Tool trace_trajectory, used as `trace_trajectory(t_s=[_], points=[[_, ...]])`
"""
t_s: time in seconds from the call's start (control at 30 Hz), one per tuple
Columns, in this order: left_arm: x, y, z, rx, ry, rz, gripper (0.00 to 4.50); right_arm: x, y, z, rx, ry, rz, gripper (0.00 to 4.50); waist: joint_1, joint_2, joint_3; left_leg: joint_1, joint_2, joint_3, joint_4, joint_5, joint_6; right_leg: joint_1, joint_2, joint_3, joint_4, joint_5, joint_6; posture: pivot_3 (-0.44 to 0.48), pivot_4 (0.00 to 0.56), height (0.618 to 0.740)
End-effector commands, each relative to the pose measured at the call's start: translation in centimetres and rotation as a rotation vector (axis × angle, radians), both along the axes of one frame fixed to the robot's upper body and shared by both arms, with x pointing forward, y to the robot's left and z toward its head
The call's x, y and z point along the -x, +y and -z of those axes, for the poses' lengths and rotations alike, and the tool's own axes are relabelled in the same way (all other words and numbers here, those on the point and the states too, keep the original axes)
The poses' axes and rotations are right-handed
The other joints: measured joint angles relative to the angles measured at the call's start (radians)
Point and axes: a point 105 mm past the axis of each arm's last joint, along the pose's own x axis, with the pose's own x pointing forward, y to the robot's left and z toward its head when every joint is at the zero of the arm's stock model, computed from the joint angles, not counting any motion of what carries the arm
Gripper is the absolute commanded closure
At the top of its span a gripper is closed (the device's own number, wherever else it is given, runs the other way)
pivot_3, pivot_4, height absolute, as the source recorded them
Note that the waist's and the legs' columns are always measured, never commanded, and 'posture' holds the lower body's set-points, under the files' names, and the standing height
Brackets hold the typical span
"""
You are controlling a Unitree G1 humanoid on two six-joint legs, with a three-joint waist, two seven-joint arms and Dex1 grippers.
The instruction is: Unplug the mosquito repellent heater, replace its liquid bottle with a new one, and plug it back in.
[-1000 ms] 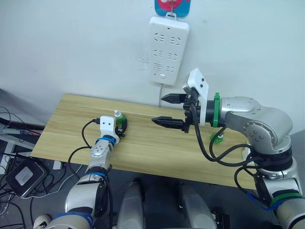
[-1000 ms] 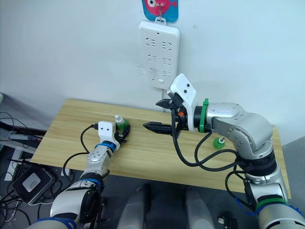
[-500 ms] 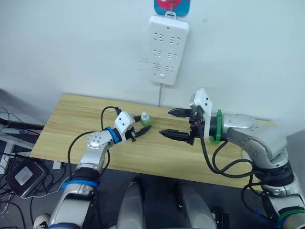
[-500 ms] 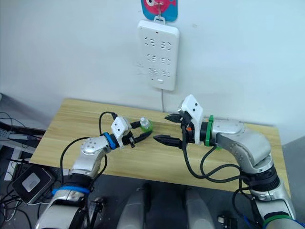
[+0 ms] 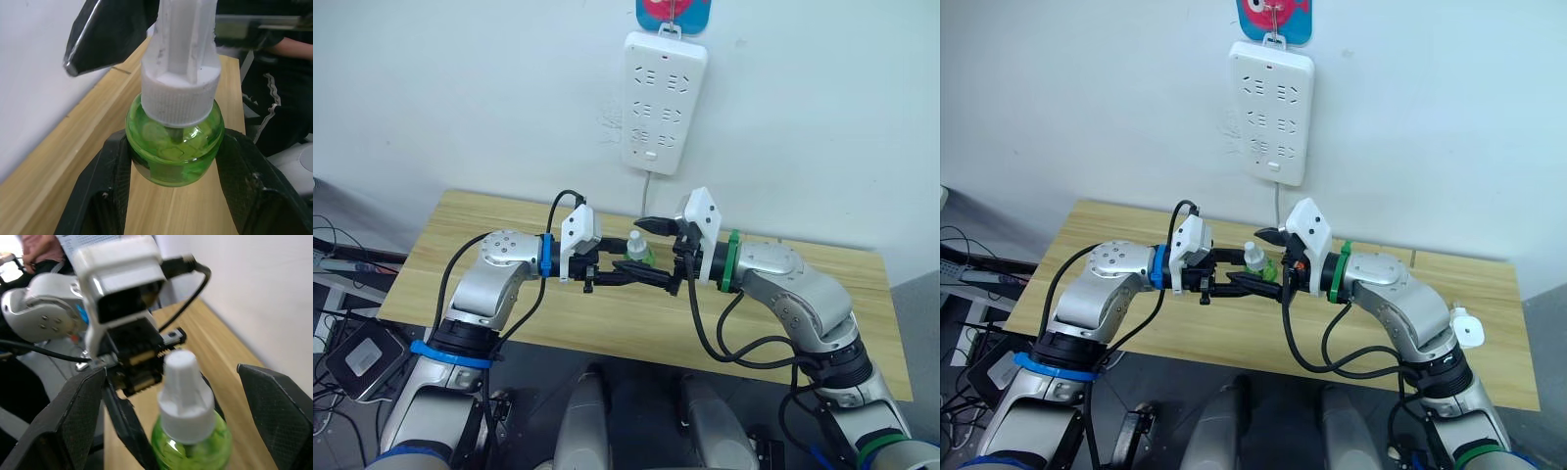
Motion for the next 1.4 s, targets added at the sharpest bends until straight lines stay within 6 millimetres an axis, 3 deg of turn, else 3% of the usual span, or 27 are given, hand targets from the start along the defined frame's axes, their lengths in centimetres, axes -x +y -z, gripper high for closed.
trace_trajectory(t_s=[0.03, 0.3, 0.53, 0.6, 0.77, 0.9, 1.07, 1.2, 1.4], points=[[0.1, -0.1, -0.3, -0.001, -0.004, 0.017, 2.34, 0.2, -0.1, -1.0, -0.043, -0.041, 0.007, 0.6, 0.0, 0.0, 0.0, 0.0, 0.0, 0.0, 0.0, 0.0, 0.0, 0.0, 0.0, -0.001, 0.001, 0.0, 0.0, -0.026, 0.299, 0.74], [0.3, 0.1, -0.2, -0.012, -0.01, 0.023, 2.34, 0.7, -0.4, -1.0, -0.034, -0.046, -0.021, 3.48, 0.0, 0.0, 0.0, 0.0, 0.0, 0.0, 0.001, 0.0, 0.0, 0.0, 0.0, 0.0, 0.002, 0.0, 0.0, -0.01, 0.291, 0.74], [1.7, -0.2, -0.1, -0.016, -0.006, 0.067, 2.34, 2.1, -0.4, -1.0, -0.017, -0.016, -0.147, 3.52, 0.001, 0.0, 0.0, 0.0, 0.0, -0.001, 0.001, 0.0, 0.0, 0.0, 0.0, -0.001, 0.002, 0.003, -0.004, 0.027, 0.29, 0.74], [2.5, -0.5, -0.3, -0.015, -0.008, 0.102, 2.34, 2.8, 0.1, -2.1, -0.069, 0.018, -0.223, 3.52, 0.001, 0.0, 0.0, 0.0, 0.0, -0.001, 0.001, 0.0, 0.0, 0.0, 0.0, -0.001, 0.003, 0.003, -0.004, 0.036, 0.289, 0.74], [6.4, -1.0, 0.2, -0.094, 0.009, 0.316, 2.34, 5.3, 0.9, -2.7, 0.01, 0.006, -0.652, 3.52, 0.0, 0.0, 0.0, 0.002, 0.0, -0.001, 0.002, 0.0, 0.0, 0.0, 0.0, -0.001, 0.006, 0.003, -0.005, 0.083, 0.284, 0.74], [7.4, -0.4, 0.9, -0.142, 0.013, 0.364, 2.34, 4.9, 0.8, -1.8, 0.133, -0.066, -0.826, 3.52, 0.005, 0.0, 0.0, 0.003, 0.0, -0.001, 0.002, 0.0, 0.0, 0.001, 0.0, -0.001, 0.006, 0.002, -0.005, 0.113, 0.281, 0.74], [7.3, 0.1, 1.3, -0.152, 0.006, 0.34, 2.34, 3.9, 0.3, -2.0, 0.166, -0.091, -0.855, 3.52, 0.012, 0.0, 0.0, 0.003, 0.0, -0.001, 0.002, 0.0, 0.0, 0.001, 0.0, -0.003, 0.007, 0.002, -0.005, 0.106, 0.283, 0.74], [5.9, 0.6, 1.2, -0.143, -0.011, 0.263, 2.34, 3.0, -1.3, -2.3, 0.188, -0.078, -0.767, 2.13, 0.018, 0.0, 0.0, 0.003, 0.0, -0.001, 0.002, 0.0, 0.0, 0.001, 0.0, -0.003, 0.007, 0.002, -0.005, 0.087, 0.283, 0.74], [3.0, 0.9, 1.6, -0.099, -0.029, 0.098, 2.34, 2.4, -4.4, -0.6, 0.196, -0.044, -0.49, 0.04, 0.035, -0.001, -0.001, 0.002, -0.001, -0.002, 0.002, 0.0, 0.0, 0.001, -0.001, -0.004, 0.006, 0.002, -0.005, 0.063, 0.287, 0.74]])
